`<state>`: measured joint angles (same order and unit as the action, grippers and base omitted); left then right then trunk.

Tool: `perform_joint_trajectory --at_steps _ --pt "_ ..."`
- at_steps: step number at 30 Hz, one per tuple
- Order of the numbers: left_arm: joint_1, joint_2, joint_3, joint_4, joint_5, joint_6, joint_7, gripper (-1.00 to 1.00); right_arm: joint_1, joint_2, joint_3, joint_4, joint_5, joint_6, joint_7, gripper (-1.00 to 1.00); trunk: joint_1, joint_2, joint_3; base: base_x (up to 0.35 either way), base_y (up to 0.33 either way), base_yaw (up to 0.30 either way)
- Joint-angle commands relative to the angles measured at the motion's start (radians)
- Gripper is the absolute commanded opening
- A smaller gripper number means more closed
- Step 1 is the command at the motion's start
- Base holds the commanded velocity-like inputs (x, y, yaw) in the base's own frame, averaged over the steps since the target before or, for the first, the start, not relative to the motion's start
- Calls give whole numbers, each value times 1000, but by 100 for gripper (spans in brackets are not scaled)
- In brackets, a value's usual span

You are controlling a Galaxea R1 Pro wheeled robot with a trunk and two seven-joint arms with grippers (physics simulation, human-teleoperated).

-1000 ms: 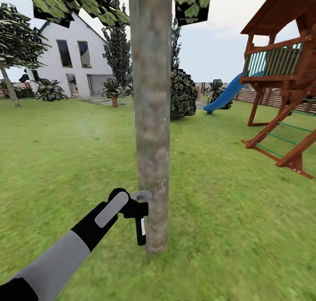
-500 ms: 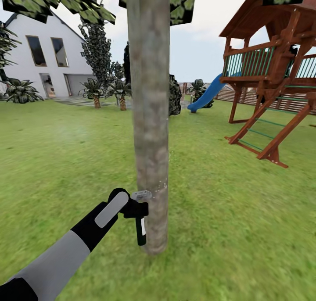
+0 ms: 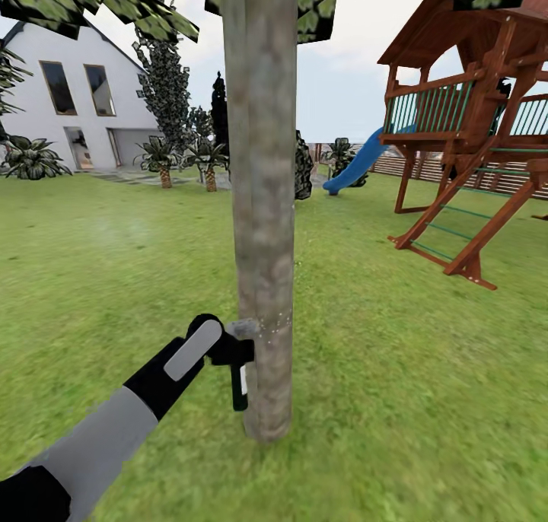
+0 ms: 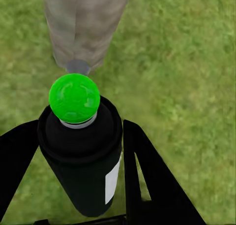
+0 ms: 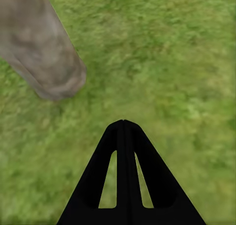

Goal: In the garden, pick up the pesticide atomizer on the floor and spray pesticide onto both trees until each tree trunk is fully covered.

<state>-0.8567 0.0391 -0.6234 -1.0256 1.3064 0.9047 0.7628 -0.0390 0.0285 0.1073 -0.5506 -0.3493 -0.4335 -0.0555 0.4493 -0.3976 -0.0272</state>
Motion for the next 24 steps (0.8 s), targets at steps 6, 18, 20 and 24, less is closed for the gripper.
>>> perform_joint_trajectory --at_steps 6,18,20,24 --pt "-177 -5 81 13 27 143 132 -100 -1 -1 8 1 -10 -4 -6 -100 1 -2 -3 0 0 0" --pt "-484 -54 118 162 121 143 256 -100 -1 0 8 3 -10 0 -6 -100 1 -2 -3 0 0 0" --pt "-537 -78 118 187 159 143 294 -100 -1 1 8 3 -10 1 -6 -100 1 -2 -3 0 0 0" --pt "-663 -136 120 227 257 143 363 -100 -1 1 9 4 -10 2 -6 -100 1 -2 -3 0 0 0"
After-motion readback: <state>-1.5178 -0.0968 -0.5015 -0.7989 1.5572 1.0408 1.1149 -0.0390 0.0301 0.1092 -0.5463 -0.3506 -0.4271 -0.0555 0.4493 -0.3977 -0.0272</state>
